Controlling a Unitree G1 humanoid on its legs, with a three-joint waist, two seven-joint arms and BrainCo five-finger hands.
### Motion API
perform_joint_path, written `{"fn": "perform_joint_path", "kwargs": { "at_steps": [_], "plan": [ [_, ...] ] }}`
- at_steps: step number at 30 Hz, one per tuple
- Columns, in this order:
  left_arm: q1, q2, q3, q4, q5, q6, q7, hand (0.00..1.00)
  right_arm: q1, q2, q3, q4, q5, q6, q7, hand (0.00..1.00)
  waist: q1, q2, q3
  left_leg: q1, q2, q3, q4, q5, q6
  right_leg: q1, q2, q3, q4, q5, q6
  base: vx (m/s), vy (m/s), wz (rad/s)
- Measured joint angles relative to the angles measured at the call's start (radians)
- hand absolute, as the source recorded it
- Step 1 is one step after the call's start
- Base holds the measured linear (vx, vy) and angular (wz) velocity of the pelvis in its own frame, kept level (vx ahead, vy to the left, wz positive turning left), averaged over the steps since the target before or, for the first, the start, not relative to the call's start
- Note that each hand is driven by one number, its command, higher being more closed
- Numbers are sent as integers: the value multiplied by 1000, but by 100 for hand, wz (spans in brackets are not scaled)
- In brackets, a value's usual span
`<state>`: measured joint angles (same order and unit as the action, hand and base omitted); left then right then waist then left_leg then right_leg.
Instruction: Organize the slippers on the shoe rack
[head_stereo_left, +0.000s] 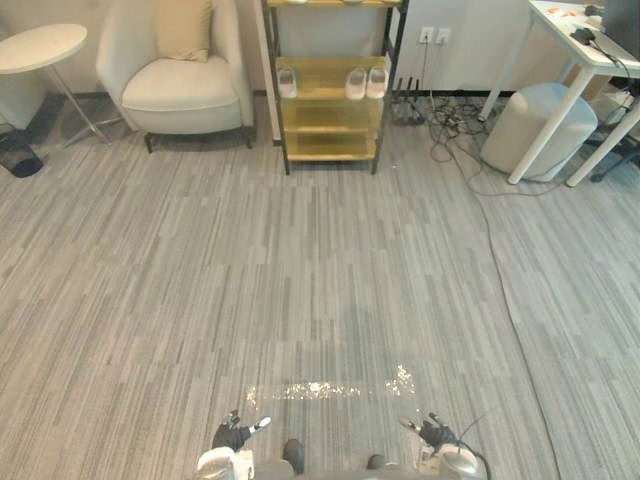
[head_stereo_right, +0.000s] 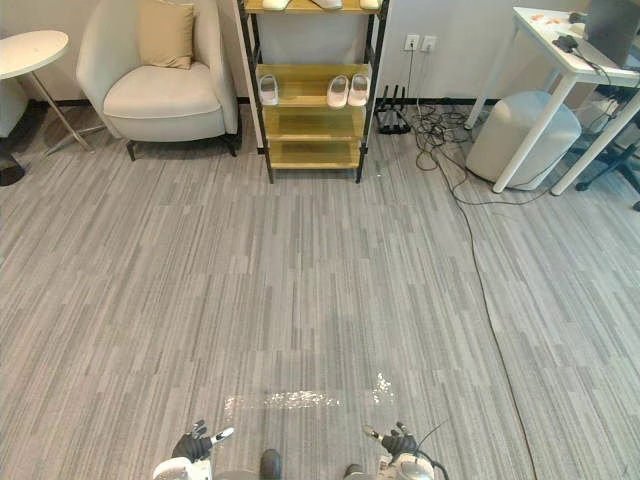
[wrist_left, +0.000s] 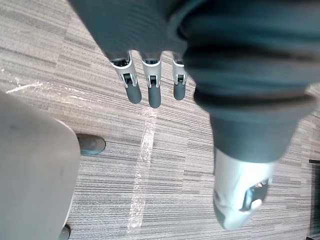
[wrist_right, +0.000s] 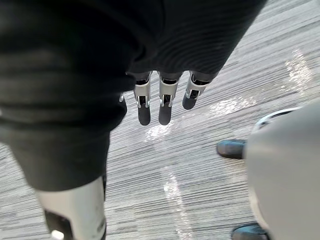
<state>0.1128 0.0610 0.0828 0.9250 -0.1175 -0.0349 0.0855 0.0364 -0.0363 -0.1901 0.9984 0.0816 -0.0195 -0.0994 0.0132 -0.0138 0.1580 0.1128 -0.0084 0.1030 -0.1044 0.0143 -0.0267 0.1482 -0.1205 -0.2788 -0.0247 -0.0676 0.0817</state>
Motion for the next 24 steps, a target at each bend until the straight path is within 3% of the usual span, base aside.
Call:
{"fn": "perform_joint_path", "kwargs": {
  "at_steps": [24],
  "plan": [
    [-9, 8, -17, 14, 10, 0, 5, 0, -15, 7, 9, 2, -2, 0, -13, 0, 0, -12, -3, 8, 21, 52, 5, -17, -25, 26, 19, 2, -41, 11, -7, -22, -16, -3]
  ]
}}
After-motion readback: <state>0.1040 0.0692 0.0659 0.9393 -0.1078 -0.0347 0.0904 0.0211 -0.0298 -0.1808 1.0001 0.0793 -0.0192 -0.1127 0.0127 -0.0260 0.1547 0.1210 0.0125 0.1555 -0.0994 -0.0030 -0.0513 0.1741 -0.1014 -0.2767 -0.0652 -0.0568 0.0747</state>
